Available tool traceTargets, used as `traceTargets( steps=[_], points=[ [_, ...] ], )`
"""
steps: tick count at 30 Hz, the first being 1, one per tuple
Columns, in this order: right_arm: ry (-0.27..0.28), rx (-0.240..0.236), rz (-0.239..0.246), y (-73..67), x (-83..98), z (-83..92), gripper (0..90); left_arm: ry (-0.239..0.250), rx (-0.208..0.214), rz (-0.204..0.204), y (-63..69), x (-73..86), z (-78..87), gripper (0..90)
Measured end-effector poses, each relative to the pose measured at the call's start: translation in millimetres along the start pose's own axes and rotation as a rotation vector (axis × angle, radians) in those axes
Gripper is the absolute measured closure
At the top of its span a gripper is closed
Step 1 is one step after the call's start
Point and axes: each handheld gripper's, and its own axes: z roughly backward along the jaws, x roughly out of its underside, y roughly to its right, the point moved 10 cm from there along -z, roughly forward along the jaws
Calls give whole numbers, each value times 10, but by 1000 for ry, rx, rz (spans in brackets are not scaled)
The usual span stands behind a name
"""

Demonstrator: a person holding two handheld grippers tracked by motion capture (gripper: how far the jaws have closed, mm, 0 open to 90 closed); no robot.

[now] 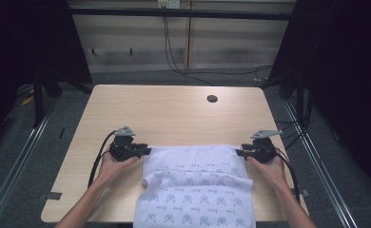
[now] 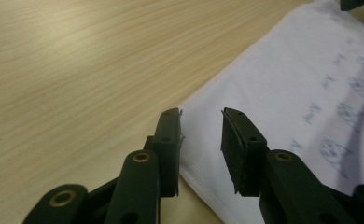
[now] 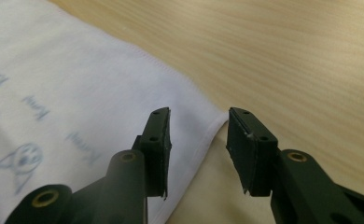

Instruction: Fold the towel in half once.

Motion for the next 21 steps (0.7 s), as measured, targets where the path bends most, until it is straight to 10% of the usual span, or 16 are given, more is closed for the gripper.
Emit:
traceTargets(
  steps=[13, 21],
  points=[
    [-15, -2, 37, -82, -54, -225, 635, -45, 24, 45, -36, 106, -140, 495],
    [-16, -83, 3, -160, -89, -182, 841, -47, 8, 15, -38, 79, -125, 861]
  ],
)
